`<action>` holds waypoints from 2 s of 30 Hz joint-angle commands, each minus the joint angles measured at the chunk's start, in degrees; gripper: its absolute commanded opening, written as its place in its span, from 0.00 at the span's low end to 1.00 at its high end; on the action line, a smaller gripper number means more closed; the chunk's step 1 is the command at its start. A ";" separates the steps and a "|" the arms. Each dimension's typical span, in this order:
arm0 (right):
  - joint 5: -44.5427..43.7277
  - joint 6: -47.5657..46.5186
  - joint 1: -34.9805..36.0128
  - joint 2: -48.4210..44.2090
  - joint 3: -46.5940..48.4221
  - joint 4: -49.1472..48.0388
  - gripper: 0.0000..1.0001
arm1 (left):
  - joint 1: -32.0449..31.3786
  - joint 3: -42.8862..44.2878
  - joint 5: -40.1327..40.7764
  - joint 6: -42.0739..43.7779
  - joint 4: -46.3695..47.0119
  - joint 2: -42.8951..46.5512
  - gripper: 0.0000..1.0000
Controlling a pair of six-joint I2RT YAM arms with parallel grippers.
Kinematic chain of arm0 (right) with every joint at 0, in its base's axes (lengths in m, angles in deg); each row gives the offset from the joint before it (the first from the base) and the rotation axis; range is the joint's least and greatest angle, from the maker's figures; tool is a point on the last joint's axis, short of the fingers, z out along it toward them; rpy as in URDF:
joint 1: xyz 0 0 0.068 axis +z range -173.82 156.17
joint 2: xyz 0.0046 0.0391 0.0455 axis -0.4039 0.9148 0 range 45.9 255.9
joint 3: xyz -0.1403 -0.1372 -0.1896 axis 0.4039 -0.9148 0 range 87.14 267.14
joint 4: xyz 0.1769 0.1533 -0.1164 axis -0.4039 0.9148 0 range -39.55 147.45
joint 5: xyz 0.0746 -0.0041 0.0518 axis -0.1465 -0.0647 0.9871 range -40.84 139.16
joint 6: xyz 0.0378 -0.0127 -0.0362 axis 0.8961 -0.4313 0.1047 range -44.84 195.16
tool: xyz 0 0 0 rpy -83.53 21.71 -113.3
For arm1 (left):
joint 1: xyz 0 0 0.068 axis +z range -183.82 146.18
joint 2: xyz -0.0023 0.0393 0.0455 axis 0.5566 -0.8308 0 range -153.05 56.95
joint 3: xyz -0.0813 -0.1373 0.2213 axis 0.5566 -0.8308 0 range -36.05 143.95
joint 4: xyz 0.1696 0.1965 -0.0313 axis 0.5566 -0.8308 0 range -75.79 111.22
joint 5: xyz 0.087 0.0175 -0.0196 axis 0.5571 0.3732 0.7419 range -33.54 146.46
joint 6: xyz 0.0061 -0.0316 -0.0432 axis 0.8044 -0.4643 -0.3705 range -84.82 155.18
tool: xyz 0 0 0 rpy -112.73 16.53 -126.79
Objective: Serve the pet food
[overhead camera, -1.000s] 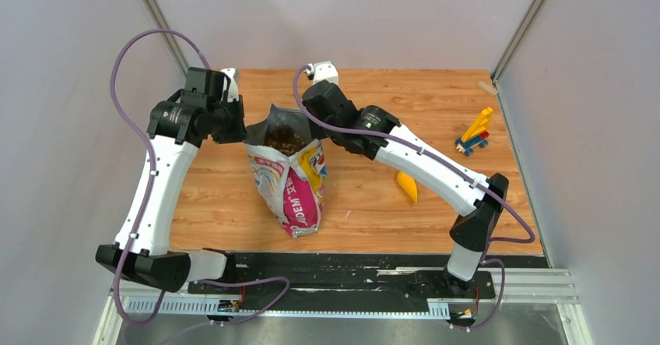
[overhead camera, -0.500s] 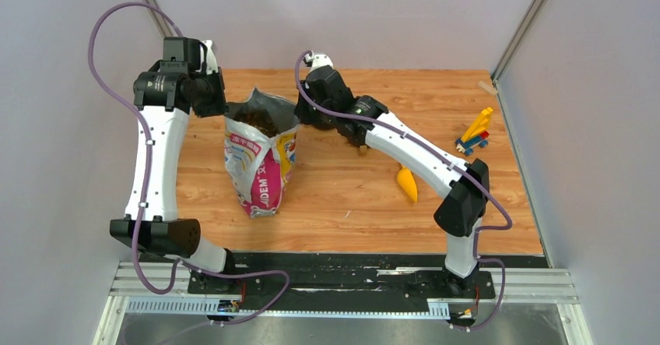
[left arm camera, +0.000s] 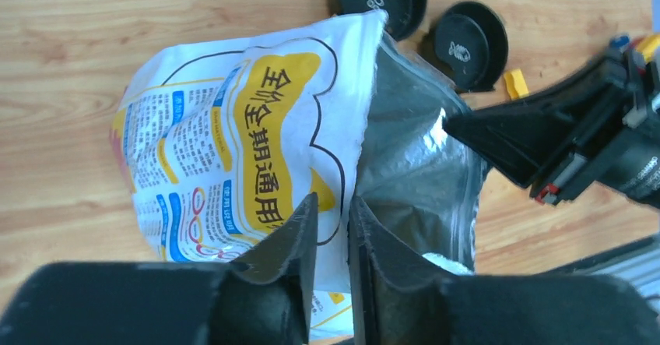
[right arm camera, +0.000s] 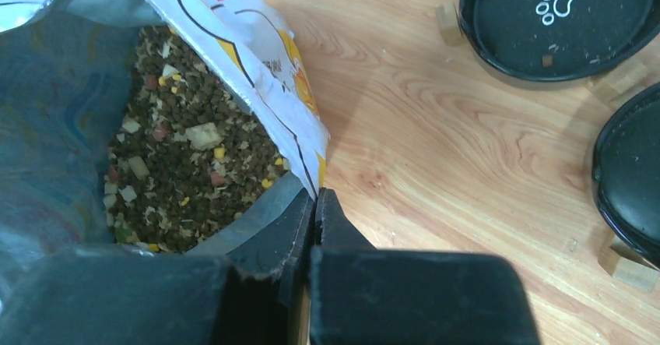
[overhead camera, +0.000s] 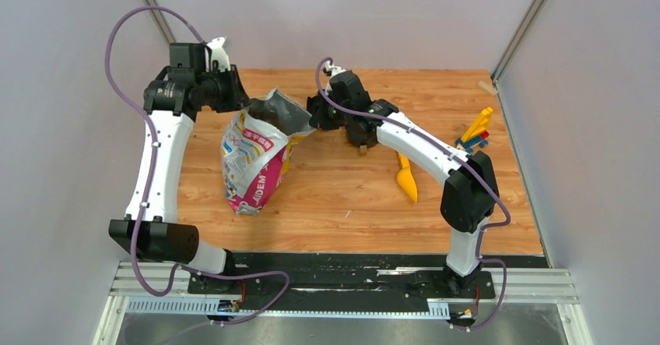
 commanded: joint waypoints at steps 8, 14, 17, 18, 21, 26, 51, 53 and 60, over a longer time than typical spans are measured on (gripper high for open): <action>12.47 -6.13 -0.43 2.71 8.15 8.75 0.19 | -10.10 0.24 12.59 8.58 -1.19 -7.55 0.36; 9.36 -5.01 -1.53 2.23 10.52 11.87 0.41 | -10.29 5.44 15.36 7.81 -2.40 -9.01 0.31; 9.55 -5.02 -3.27 0.04 11.45 12.43 0.56 | -10.29 7.31 15.30 7.41 -2.19 -8.56 0.38; 9.38 -5.39 -3.80 -1.16 11.29 12.35 0.61 | -10.29 7.54 15.24 7.41 -2.21 -8.12 0.42; 6.54 -6.66 -5.16 -5.13 9.85 12.05 0.72 | -10.29 7.69 15.34 7.43 -1.42 -6.90 0.52; 1.96 -6.04 -9.15 -11.25 4.91 11.55 0.73 | -10.29 6.99 15.55 8.16 -0.51 -5.45 0.57; -8.07 3.30 -25.24 -12.84 -29.72 18.16 0.70 | -10.29 5.12 21.34 7.97 -0.97 -1.49 0.91; -9.14 1.44 -25.73 -10.22 -28.67 16.94 0.70 | -10.29 4.42 22.44 8.22 -0.91 -0.82 0.94; -8.66 -1.64 -26.47 -1.83 -26.24 13.30 0.64 | -10.29 0.51 25.60 8.20 -1.06 1.82 1.00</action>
